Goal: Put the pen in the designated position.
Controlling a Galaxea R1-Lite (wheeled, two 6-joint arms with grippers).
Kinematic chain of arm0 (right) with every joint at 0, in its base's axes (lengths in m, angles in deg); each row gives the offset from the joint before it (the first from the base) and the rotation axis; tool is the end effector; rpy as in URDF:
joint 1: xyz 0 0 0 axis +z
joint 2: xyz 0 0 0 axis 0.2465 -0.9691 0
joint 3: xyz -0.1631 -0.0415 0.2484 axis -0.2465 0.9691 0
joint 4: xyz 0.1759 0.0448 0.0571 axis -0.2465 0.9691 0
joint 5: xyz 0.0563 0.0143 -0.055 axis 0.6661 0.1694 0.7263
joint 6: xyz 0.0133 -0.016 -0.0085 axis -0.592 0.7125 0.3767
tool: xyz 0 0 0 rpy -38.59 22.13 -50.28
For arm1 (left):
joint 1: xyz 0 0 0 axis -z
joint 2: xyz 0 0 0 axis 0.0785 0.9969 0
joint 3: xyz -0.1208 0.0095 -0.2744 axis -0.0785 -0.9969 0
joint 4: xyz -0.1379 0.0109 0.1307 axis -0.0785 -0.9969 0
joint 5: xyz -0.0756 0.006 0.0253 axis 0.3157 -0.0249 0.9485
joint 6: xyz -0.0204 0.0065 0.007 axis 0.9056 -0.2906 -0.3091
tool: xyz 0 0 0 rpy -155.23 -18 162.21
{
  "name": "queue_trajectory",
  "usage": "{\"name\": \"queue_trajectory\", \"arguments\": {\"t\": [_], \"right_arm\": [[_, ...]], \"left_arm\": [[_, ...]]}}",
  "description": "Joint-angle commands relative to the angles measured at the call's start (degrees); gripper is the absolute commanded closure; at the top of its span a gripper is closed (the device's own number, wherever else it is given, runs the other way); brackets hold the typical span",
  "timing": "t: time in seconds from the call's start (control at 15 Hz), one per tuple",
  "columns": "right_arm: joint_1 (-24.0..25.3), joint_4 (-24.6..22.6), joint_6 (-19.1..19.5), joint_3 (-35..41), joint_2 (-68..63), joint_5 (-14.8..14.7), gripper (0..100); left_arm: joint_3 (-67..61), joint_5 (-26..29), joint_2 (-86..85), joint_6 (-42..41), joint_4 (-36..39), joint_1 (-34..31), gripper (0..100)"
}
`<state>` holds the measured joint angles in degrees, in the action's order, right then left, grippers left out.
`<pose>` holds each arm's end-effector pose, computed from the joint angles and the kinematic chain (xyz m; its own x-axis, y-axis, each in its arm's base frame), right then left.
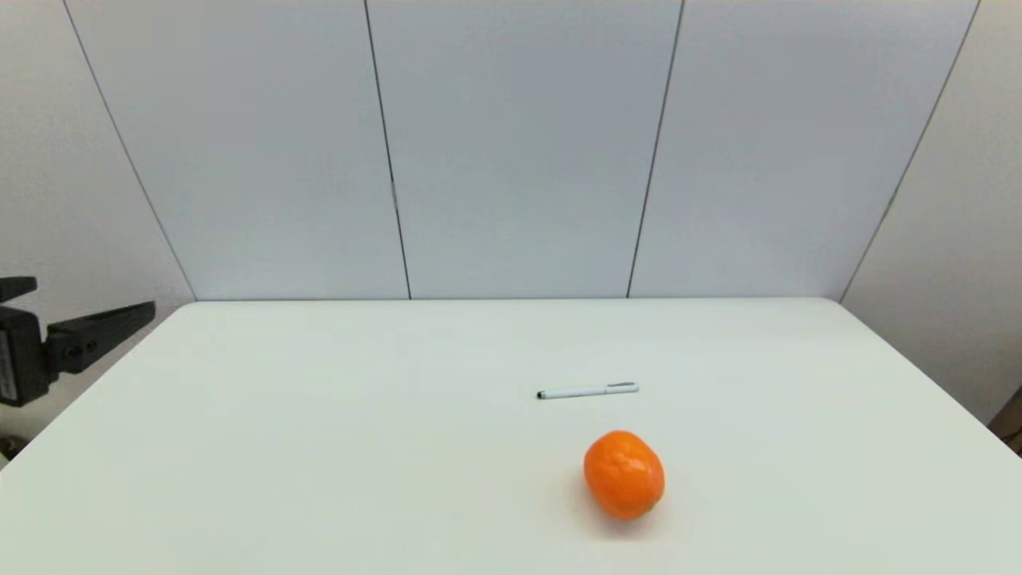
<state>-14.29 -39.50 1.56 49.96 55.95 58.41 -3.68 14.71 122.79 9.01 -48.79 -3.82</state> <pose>-0.0231 0.0007 0.0790 0.9989 0.0283 0.0361 -0.0272 0.9991 -0.0322 0.1218 -0.0022 0.2597 0.9703 -0.0479 -0.2370 0.0939 0.9779 0.1867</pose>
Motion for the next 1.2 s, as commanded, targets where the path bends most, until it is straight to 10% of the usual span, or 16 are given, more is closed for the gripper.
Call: {"name": "queue_trajectory", "arguments": {"t": [0.07, 1.2], "right_arm": [[0.02, -0.02, 0.05, 0.79, -0.07, 0.02, 0], [0.02, -0.02, 0.05, 0.79, -0.07, 0.02, 0]], "left_arm": [[-11.86, 0.11, -9.94, 1.75, 5.89, -1.12, 0], [-42.62, 0.11, -43.78, 3.33, 7.56, -1.12, 0]]}}
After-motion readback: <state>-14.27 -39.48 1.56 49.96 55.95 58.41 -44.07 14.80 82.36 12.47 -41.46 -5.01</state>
